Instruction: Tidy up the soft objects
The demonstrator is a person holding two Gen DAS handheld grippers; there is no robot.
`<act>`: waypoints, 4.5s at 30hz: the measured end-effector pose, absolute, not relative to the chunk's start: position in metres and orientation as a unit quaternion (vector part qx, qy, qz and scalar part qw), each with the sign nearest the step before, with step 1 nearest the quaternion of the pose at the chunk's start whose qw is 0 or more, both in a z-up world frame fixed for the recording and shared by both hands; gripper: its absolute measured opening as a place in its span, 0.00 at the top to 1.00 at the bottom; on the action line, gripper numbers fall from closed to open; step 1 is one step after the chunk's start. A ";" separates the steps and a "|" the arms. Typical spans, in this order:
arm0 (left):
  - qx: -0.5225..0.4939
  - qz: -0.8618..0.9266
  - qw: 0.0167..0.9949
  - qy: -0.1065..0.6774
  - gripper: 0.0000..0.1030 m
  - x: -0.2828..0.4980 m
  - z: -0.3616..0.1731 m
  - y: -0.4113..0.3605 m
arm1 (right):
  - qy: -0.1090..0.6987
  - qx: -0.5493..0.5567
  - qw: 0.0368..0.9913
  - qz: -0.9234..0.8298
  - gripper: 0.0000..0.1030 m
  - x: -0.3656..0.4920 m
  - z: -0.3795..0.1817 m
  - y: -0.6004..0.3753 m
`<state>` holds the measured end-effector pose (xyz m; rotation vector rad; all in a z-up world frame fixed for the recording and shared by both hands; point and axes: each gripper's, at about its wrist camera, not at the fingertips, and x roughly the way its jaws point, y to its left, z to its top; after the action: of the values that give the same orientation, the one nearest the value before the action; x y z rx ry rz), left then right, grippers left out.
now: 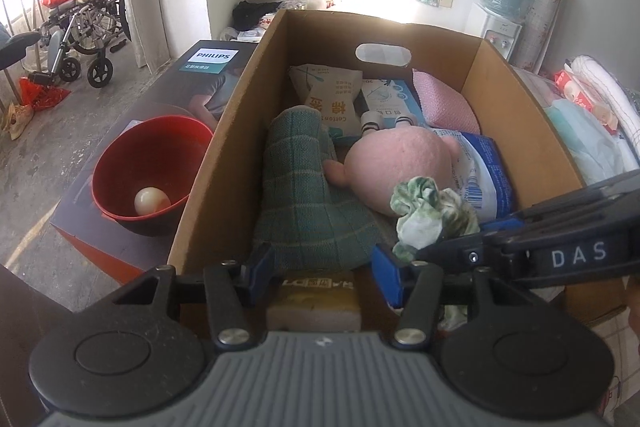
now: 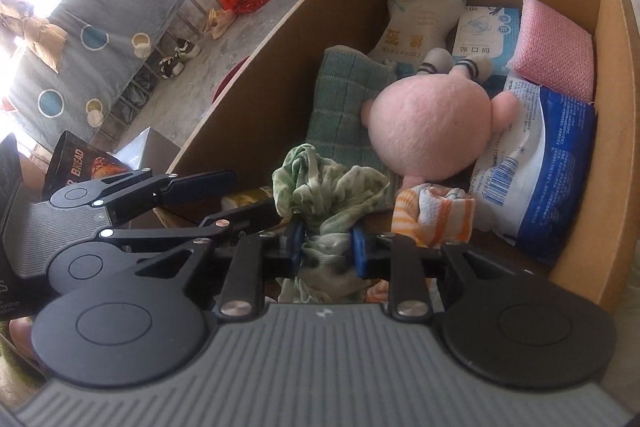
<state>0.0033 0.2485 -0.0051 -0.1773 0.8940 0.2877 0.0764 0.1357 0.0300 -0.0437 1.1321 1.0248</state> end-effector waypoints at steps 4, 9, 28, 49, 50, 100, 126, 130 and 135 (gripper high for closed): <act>-0.088 0.141 0.889 0.426 0.44 0.003 -0.005 0.250 | 0.519 -0.020 0.723 0.455 0.70 0.078 0.023 0.127; -0.096 0.148 0.896 0.408 0.42 -0.003 0.001 0.251 | 0.518 -0.009 0.727 0.451 0.70 0.081 0.020 0.121; -0.103 0.131 0.931 0.325 0.06 -0.021 0.040 0.203 | 0.374 0.073 0.820 0.427 0.14 0.033 0.068 0.012; -0.018 0.053 0.925 0.376 0.00 -0.020 0.021 0.095 | 0.354 0.084 0.898 0.248 0.01 -0.023 0.044 -0.099; -0.018 0.054 0.924 0.378 0.00 -0.021 0.020 0.093 | 0.356 0.084 0.898 0.245 0.01 -0.024 0.042 -0.101; -0.081 0.114 0.900 0.412 0.01 -0.034 0.008 0.111 | 0.399 0.016 0.885 0.238 0.01 -0.014 0.025 -0.073; -0.079 0.130 0.897 0.415 0.01 -0.038 0.010 0.119 | 0.405 -0.001 0.882 0.241 0.01 -0.014 0.025 -0.060; -0.079 0.131 0.896 0.417 0.01 -0.038 0.008 0.120 | 0.407 -0.005 0.881 0.241 0.01 -0.014 0.025 -0.059; -0.079 0.132 0.894 0.421 0.01 -0.038 0.006 0.121 | 0.413 -0.009 0.879 0.238 0.01 -0.014 0.022 -0.056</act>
<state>-0.0381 0.1215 0.0056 -0.1641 0.8728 0.2744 -0.0136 -0.0564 0.0225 -0.0179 0.8600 0.4967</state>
